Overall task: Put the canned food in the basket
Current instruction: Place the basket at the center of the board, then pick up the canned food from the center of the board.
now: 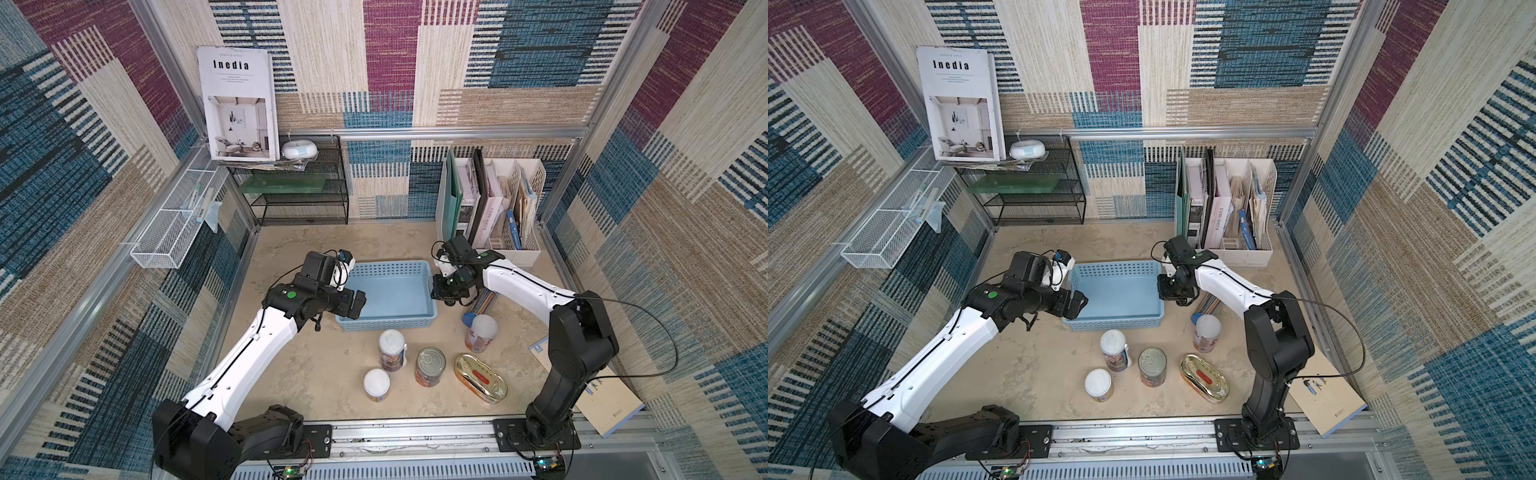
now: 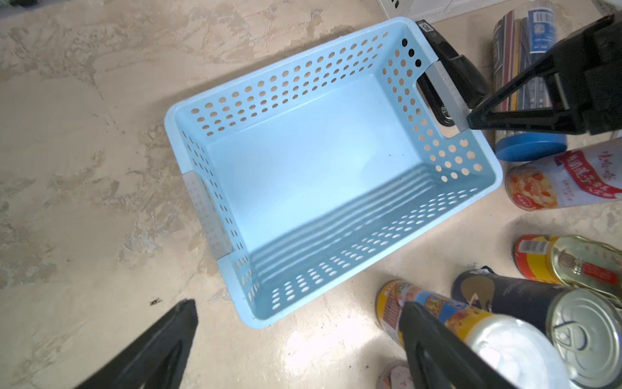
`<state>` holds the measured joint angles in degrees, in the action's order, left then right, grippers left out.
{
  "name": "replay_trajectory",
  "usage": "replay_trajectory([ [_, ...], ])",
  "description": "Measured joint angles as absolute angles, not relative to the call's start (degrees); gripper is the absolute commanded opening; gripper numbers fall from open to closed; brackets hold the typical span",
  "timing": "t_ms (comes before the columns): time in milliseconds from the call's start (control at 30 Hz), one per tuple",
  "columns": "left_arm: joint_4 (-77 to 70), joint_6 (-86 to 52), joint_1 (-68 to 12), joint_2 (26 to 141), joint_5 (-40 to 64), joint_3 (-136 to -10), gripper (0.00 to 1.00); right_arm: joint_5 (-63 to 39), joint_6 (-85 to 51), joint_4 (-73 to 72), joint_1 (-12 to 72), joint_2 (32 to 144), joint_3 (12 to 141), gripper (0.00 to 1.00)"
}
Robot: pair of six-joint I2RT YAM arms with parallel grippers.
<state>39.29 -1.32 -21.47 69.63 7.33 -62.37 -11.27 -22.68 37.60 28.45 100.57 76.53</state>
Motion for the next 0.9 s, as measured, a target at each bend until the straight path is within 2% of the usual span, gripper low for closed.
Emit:
replay_trajectory([
  [100,39.38,-2.37,-21.56,69.56,8.80,-61.45,0.99,-10.79,-22.17,37.30,28.45,99.94,76.14,0.56],
  [133,39.46,-2.57,-21.65,69.38,9.04,-61.28,0.99,-10.79,-21.93,37.19,28.45,99.83,76.20,0.61],
  [300,38.65,-2.57,-21.98,65.45,10.22,-59.77,0.99,-11.42,-19.25,33.89,29.82,92.12,75.50,0.79],
  [433,37.74,-2.63,-22.02,61.63,10.00,-57.36,0.99,-12.56,-16.38,29.19,33.98,79.53,69.87,0.86],
  [600,36.47,-3.92,-22.04,60.82,10.35,-56.66,0.99,-12.88,-14.46,24.25,43.40,66.15,58.70,0.92],
  [733,36.49,-4.29,-22.02,61.43,10.17,-56.34,0.99,-9.87,-13.96,22.92,50.76,62.15,52.53,0.94],
  [900,36.27,-4.36,-22.02,61.98,10.17,-56.27,0.99,-5.58,-13.74,21.30,57.71,63.46,49.28,0.97],
])
